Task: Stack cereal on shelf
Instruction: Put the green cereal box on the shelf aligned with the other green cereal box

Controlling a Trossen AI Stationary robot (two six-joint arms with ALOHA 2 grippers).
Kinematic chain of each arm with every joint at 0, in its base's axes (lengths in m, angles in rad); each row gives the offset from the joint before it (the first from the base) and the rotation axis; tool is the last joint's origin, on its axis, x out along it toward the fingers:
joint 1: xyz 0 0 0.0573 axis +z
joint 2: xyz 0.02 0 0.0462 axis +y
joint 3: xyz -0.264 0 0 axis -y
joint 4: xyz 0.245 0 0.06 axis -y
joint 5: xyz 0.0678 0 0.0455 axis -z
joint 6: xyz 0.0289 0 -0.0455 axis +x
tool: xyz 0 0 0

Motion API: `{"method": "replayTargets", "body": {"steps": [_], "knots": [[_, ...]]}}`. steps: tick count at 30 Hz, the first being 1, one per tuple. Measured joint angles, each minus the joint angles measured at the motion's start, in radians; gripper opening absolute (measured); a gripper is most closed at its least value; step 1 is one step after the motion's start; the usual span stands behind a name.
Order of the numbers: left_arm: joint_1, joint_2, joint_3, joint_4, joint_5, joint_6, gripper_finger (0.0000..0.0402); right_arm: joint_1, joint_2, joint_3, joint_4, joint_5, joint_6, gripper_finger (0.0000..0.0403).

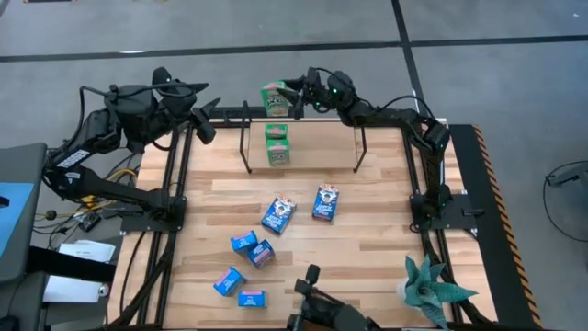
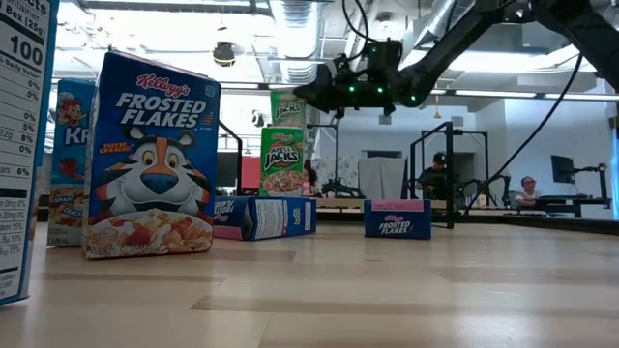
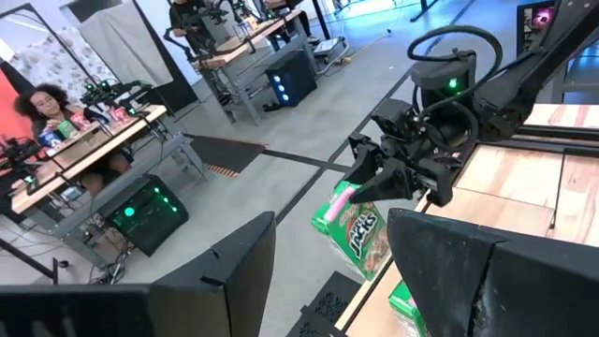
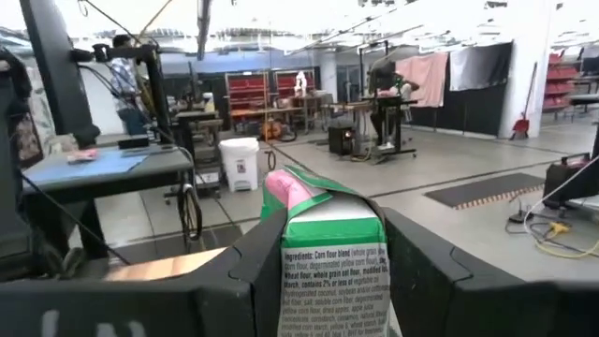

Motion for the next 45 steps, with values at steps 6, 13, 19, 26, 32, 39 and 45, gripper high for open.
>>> {"method": "replayTargets", "body": {"steps": [6, 13, 19, 26, 32, 39, 45], "knots": [[0.000, 0.000, 0.000, 0.000, 0.000, 0.003, 0.0198, -0.015, 0.000, -0.030, 0.011, 0.001, -0.015, 0.0175], [0.000, 0.000, 0.000, 0.000, 0.000, -0.018, 0.0198, -0.008, 0.001, -0.067, 0.083, 0.001, -0.033, 0.0175], [0.000, 0.000, 0.000, 0.000, 0.003, -0.044, 0.0198, 0.001, 0.041, -0.064, 0.135, 0.001, -0.012, 0.0175], [0.000, 0.008, -0.001, -0.002, 0.007, -0.066, 0.0198, -0.032, 0.148, -0.068, 0.339, -0.002, 0.186, 0.0175], [0.000, 0.007, -0.001, -0.002, 0.006, -0.083, 0.0198, -0.046, 0.148, -0.066, 0.275, -0.045, 0.156, 0.0175], [0.000, 0.007, -0.001, -0.002, -0.001, -0.087, 0.0199, -0.007, 0.147, -0.066, 0.223, -0.061, 0.053, 0.0175], [0.000, 0.007, -0.001, -0.001, -0.002, -0.089, 0.0199, 0.001, 0.148, -0.066, 0.134, -0.057, -0.004, 0.0175]]}}
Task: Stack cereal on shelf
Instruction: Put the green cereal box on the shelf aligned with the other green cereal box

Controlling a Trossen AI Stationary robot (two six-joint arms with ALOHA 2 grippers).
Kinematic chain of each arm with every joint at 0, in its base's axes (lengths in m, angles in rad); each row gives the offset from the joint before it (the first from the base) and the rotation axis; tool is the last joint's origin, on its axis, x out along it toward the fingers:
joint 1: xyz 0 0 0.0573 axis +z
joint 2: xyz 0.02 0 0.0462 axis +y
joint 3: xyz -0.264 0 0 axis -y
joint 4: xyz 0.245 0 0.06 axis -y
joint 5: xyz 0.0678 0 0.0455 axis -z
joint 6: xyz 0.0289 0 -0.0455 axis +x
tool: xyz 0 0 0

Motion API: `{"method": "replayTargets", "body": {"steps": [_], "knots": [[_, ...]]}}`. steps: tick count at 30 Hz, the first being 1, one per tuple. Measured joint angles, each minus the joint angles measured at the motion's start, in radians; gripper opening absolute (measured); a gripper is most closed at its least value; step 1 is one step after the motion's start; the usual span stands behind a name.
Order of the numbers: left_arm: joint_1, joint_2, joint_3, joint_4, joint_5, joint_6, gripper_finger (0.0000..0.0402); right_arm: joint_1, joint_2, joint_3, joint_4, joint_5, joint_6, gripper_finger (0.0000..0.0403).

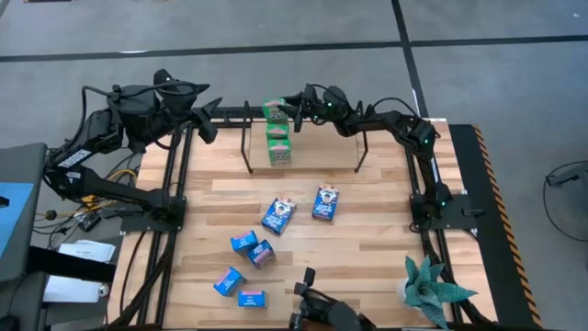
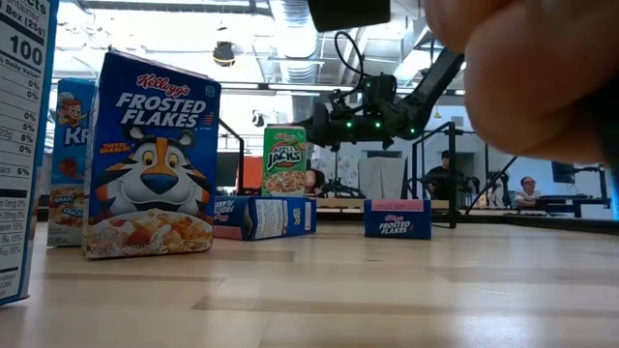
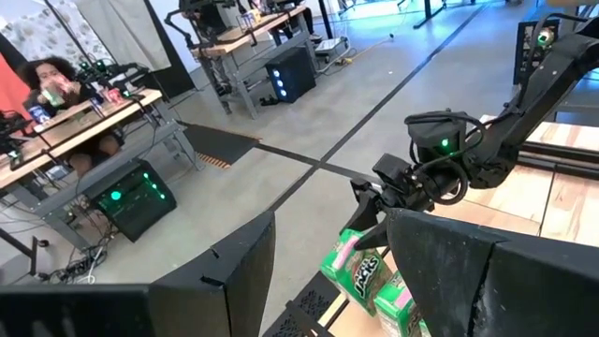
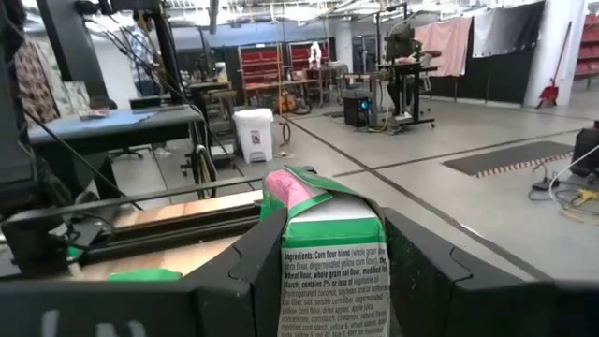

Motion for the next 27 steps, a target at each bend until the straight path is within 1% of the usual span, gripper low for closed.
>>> {"method": "replayTargets", "body": {"steps": [8, 10, 13, 17, 27], "knots": [[0.000, 0.000, 0.000, 0.000, -0.001, -0.002, 0.0199, -0.011, 0.004, 0.000, 0.003, 0.008, -0.019, 0.0175], [0.000, 0.000, 0.000, 0.000, -0.001, -0.002, 0.0199, -0.012, 0.029, 0.001, 0.052, 0.008, -0.004, 0.0175], [0.000, 0.000, 0.000, 0.000, -0.001, -0.003, 0.0199, -0.012, 0.078, 0.002, 0.121, 0.007, 0.066, 0.0175], [0.000, 0.000, 0.000, 0.000, -0.001, -0.014, 0.0199, -0.024, 0.079, 0.011, 0.173, 0.001, 0.088, 0.0175], [0.000, 0.000, 0.000, -0.001, -0.001, -0.021, 0.0198, -0.038, 0.082, 0.008, 0.170, -0.023, 0.094, 0.0175]]}}
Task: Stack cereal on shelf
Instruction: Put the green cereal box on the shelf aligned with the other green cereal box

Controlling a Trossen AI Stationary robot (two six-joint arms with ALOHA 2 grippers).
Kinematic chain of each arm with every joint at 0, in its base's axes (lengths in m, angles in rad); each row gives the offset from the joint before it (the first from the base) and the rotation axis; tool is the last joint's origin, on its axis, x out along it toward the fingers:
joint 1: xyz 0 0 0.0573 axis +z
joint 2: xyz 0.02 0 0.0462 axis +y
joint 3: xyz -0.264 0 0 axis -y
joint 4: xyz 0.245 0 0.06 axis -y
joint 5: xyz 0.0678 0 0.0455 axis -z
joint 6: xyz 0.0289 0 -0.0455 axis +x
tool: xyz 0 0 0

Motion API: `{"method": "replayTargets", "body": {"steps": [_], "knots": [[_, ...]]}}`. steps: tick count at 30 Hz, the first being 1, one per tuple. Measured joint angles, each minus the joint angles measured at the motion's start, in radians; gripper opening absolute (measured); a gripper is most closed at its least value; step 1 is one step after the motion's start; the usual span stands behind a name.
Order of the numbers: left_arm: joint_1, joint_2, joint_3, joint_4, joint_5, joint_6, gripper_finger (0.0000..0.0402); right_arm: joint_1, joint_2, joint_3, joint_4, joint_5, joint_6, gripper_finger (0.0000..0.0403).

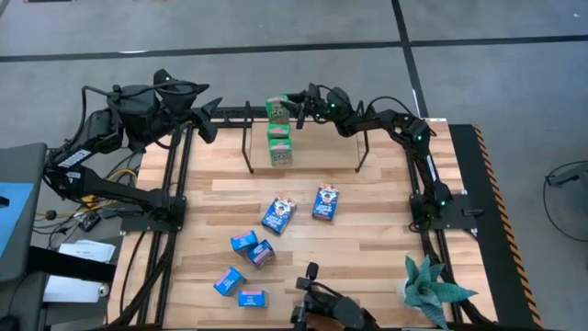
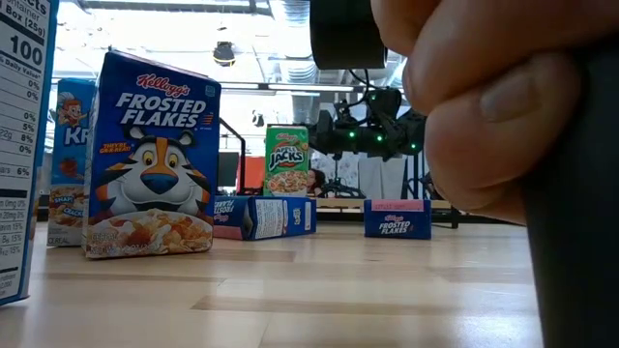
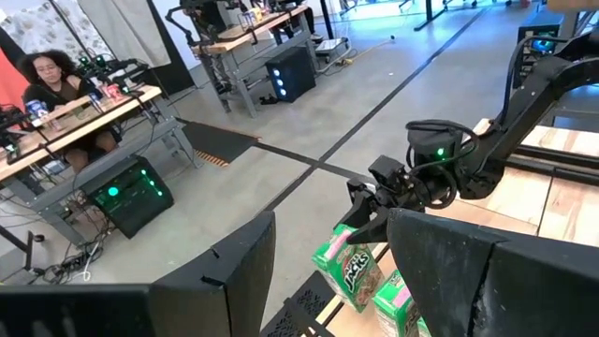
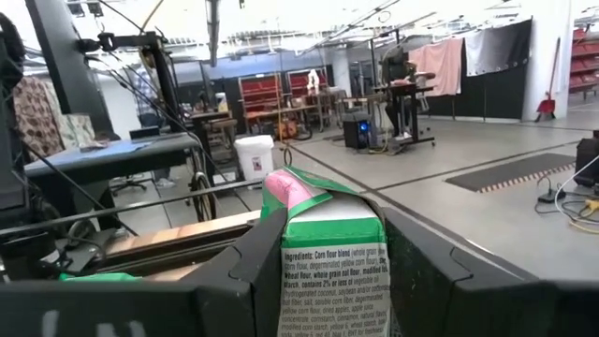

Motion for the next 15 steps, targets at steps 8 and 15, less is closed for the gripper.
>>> {"method": "replayTargets", "body": {"steps": [8, 15], "knots": [[0.000, 0.000, 0.000, -0.028, 0.000, -0.017, 0.0198, 0.004, 0.000, 0.000, -0.004, 0.000, -0.005, 0.0175], [0.000, 0.000, 0.000, -0.045, 0.000, -0.033, 0.0198, 0.005, 0.000, 0.000, -0.007, 0.001, -0.008, 0.0175]]}}
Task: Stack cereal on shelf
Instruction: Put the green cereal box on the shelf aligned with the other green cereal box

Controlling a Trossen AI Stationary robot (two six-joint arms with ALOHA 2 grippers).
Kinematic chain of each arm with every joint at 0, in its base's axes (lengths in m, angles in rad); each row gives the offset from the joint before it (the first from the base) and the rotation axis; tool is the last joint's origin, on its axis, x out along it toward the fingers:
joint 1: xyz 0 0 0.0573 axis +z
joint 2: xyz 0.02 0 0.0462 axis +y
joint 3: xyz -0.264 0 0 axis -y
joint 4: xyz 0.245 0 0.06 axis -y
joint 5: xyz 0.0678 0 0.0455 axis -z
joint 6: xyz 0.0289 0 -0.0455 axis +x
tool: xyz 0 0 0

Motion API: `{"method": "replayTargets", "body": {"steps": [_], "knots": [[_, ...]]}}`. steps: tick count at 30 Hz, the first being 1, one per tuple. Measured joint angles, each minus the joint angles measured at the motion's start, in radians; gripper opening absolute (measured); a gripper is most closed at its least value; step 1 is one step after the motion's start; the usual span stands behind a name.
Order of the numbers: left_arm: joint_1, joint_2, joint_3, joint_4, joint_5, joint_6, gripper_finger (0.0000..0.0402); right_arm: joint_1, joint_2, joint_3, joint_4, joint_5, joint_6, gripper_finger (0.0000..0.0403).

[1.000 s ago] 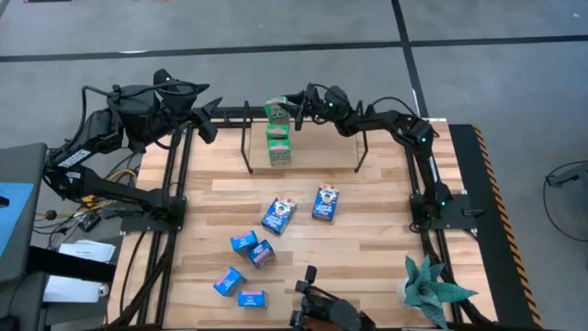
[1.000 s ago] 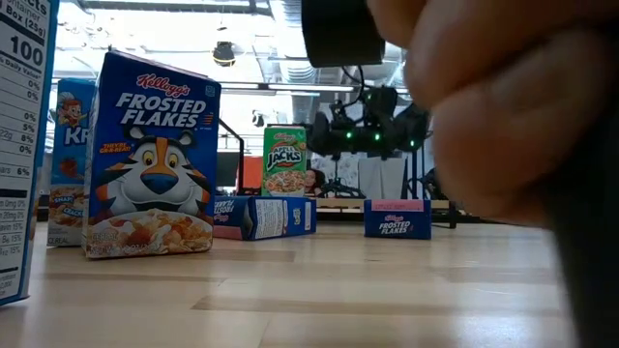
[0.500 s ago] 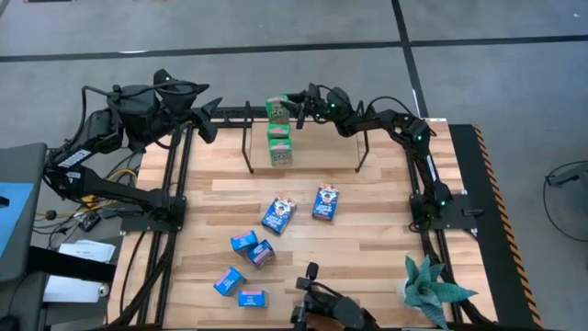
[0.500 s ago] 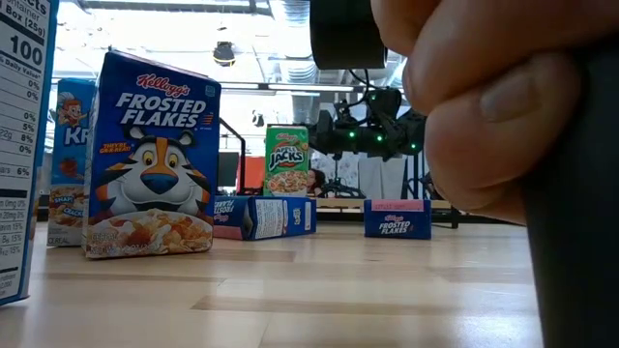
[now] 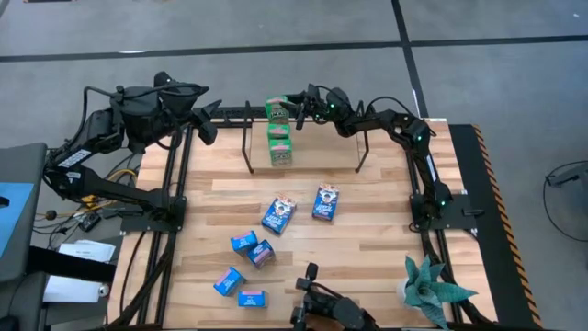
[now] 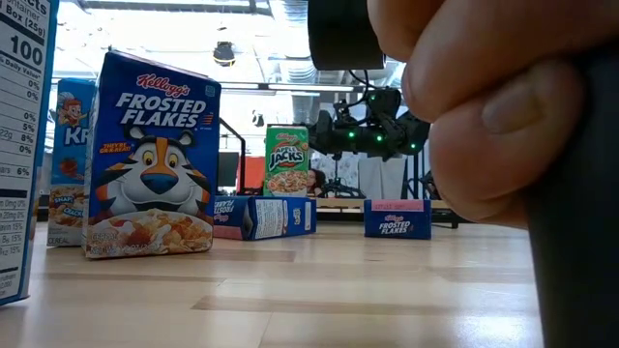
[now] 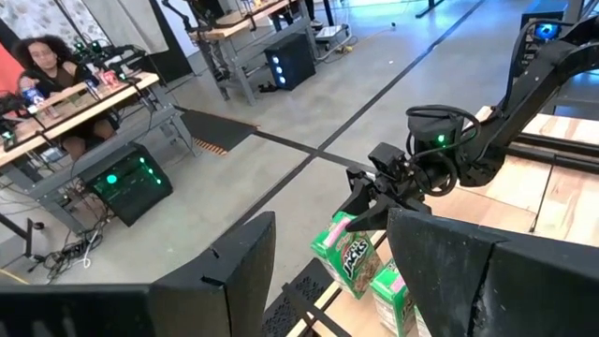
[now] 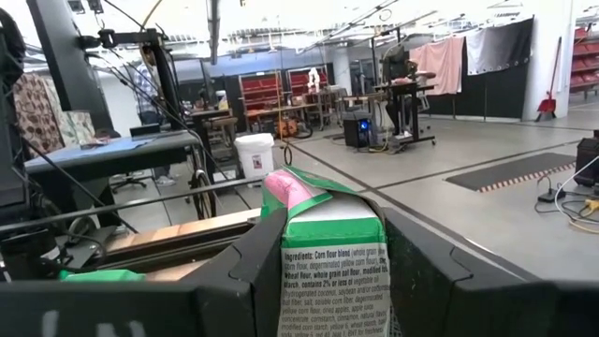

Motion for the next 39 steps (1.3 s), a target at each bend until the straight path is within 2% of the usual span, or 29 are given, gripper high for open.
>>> {"method": "replayTargets", "body": {"steps": [16, 26, 28, 32, 39], "knots": [[0.000, 0.000, 0.000, 0.000, 0.000, -0.009, 0.0198, 0.004, 0.000, 0.000, -0.010, 0.000, -0.017, 0.0175], [0.000, 0.000, 0.000, 0.001, 0.000, -0.020, 0.0198, -0.005, -0.002, 0.002, -0.043, -0.002, 0.131, 0.0175], [0.000, 0.000, 0.000, 0.001, 0.000, -0.030, 0.0198, -0.014, -0.002, 0.013, -0.043, -0.039, 0.190, 0.0175], [0.000, 0.000, 0.000, 0.001, 0.000, -0.032, 0.0198, -0.018, -0.002, 0.021, -0.116, -0.054, 0.187, 0.0175], [0.000, 0.000, 0.000, 0.002, 0.000, -0.030, 0.0198, -0.015, -0.002, 0.020, -0.114, -0.055, 0.164, 0.0175]]}}
